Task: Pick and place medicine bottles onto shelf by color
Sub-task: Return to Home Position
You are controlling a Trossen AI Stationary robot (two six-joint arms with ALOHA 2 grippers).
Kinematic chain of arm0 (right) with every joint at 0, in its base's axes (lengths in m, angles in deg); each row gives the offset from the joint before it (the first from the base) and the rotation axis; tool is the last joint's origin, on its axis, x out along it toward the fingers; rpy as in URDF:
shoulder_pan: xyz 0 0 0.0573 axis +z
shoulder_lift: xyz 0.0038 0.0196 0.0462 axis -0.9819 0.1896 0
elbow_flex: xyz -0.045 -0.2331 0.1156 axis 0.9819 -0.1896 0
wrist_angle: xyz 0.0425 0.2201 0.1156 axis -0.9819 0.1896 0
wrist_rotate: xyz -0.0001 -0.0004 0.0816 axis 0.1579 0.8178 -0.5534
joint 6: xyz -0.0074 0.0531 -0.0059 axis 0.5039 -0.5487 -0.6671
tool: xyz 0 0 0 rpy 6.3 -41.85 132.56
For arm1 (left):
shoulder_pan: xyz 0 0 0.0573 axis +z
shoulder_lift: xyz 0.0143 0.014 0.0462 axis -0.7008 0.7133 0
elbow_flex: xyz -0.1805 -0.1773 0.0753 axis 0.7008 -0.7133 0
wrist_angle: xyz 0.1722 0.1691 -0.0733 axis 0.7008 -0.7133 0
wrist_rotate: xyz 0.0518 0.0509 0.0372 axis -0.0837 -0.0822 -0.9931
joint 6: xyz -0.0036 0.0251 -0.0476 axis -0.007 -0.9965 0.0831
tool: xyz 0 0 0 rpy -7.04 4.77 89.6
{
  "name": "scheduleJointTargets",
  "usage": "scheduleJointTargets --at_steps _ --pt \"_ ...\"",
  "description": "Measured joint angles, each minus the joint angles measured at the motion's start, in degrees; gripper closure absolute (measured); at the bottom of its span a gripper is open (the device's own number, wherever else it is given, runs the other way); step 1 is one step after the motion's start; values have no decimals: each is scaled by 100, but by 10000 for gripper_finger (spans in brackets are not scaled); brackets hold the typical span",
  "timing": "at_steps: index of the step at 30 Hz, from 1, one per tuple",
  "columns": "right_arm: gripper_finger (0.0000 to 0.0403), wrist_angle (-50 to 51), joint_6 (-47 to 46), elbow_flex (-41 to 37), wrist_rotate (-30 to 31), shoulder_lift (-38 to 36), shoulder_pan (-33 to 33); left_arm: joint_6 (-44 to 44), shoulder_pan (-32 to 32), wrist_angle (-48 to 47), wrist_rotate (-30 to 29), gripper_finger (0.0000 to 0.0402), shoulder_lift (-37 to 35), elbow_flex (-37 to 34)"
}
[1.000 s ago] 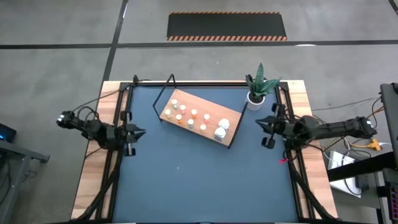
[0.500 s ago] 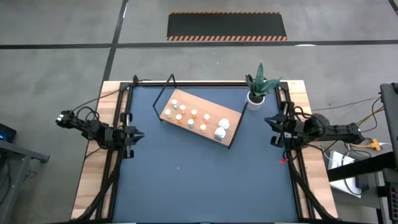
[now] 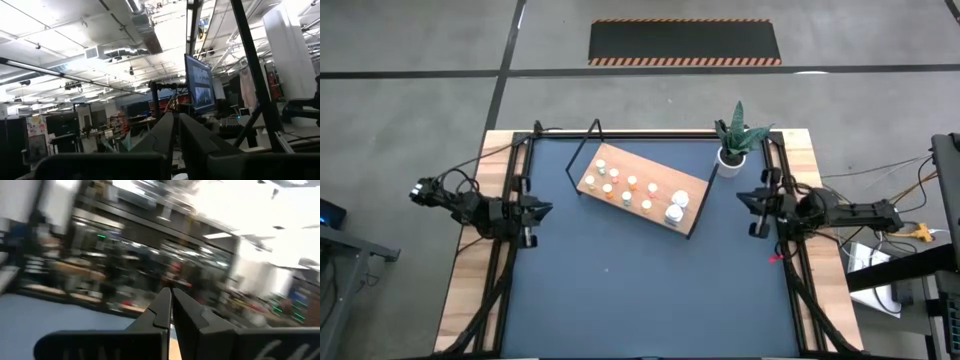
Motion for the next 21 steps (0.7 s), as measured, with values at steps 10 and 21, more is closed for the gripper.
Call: scheduleJointTargets --at_steps 10,21 --pt "394 140 -1730 0 1650 242 -2 13 0 4 -25 389 77 2" --pt "394 202 -2281 -2 1648 233 -2 13 0 -4 -23 389 93 0"
